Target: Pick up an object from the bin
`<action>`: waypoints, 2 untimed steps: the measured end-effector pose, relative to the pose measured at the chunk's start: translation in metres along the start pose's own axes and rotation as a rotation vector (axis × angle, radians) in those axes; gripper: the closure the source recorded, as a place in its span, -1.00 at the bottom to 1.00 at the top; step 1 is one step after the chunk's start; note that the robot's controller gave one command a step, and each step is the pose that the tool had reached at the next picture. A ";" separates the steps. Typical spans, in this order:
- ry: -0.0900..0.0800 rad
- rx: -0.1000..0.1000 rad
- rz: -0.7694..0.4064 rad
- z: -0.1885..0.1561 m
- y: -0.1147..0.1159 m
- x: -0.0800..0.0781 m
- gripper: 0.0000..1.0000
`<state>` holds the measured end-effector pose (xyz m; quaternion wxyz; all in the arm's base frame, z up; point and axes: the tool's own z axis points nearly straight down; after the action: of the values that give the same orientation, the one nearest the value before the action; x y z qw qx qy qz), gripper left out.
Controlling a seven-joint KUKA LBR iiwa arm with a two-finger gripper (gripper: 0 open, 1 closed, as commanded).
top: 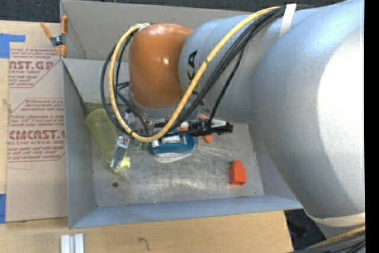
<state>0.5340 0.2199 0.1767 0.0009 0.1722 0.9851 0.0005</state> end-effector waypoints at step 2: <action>-0.003 -0.003 0.063 0.012 0.001 0.004 -1.00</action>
Offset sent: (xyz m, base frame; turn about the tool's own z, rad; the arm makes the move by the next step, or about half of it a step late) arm -0.0165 0.0089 -0.0505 0.2157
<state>0.5306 0.2220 0.1646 0.0027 0.2031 0.9791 0.0018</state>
